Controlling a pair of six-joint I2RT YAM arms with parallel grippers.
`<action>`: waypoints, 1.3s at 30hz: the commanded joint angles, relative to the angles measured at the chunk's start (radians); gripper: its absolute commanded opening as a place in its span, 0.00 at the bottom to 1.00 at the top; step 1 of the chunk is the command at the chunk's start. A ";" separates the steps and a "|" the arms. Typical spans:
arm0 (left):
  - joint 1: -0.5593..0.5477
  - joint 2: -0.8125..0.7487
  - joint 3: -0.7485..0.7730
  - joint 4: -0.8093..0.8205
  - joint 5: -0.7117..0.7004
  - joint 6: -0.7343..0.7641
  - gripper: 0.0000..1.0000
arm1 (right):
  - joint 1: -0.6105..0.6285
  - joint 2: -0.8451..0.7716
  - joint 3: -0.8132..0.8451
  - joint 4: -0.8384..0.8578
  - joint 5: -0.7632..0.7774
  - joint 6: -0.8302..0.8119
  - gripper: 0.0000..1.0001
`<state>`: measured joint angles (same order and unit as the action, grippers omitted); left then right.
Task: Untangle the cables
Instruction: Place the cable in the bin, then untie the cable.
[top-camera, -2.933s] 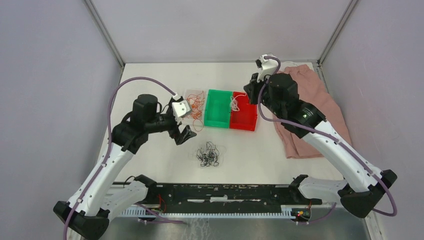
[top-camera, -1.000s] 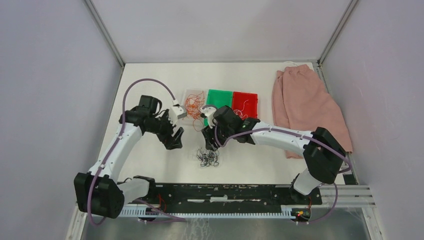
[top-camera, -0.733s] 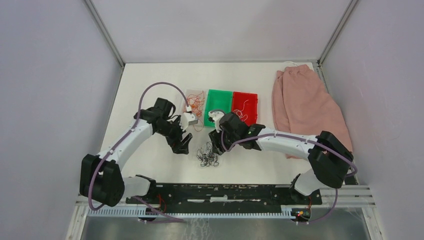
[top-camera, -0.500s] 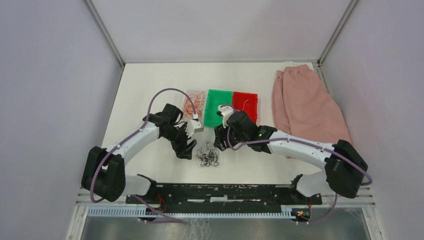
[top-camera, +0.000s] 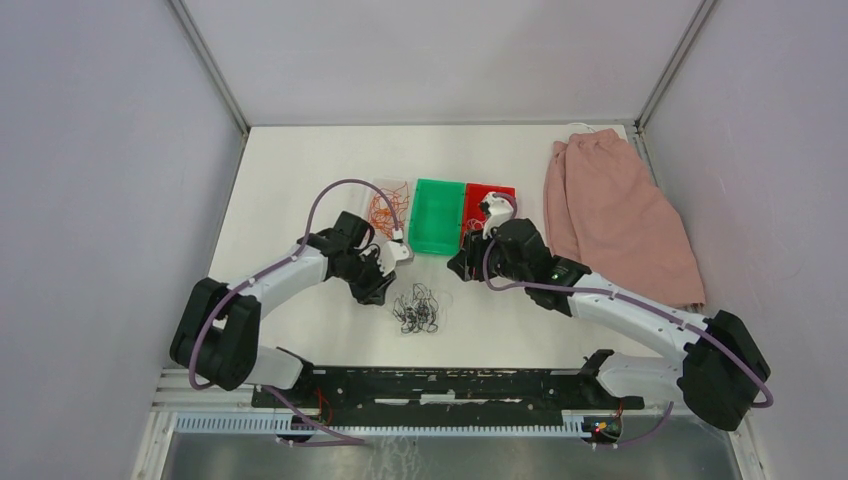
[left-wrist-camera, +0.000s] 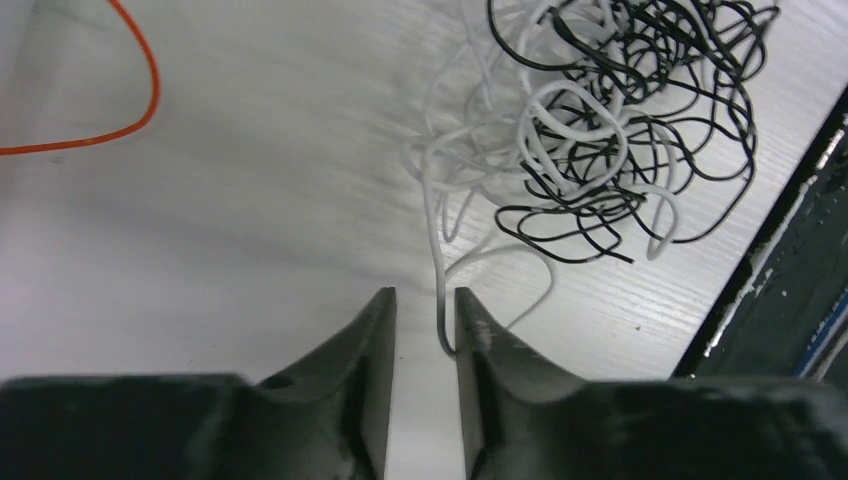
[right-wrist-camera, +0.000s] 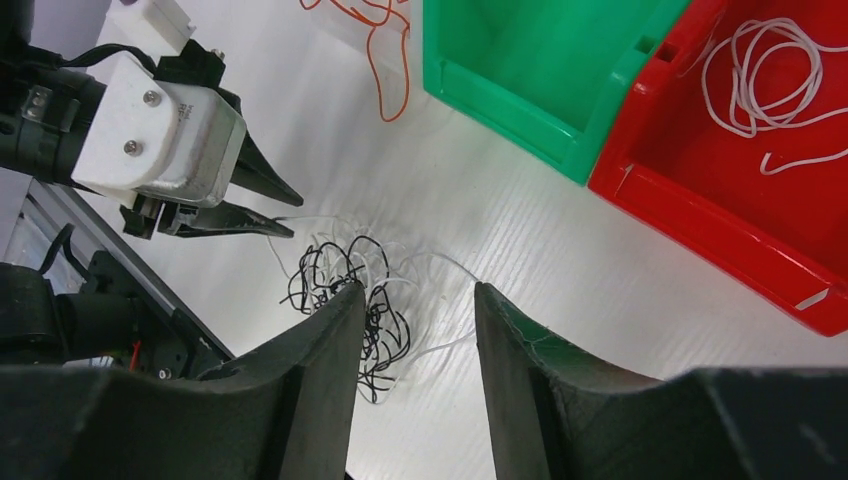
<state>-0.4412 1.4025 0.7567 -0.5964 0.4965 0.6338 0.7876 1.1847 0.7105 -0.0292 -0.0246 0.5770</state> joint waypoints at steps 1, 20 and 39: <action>-0.005 -0.018 -0.004 0.109 -0.058 -0.030 0.24 | -0.012 -0.029 -0.007 0.083 0.008 0.051 0.50; -0.006 -0.363 0.417 -0.344 0.019 0.068 0.03 | 0.099 0.117 0.124 0.336 -0.164 -0.111 0.72; -0.007 -0.416 0.639 -0.503 0.164 0.147 0.03 | 0.167 0.215 0.268 0.414 -0.208 -0.138 0.73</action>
<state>-0.4450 1.0031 1.3590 -1.0851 0.6083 0.7380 0.9398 1.3964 0.9295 0.3218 -0.2157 0.4400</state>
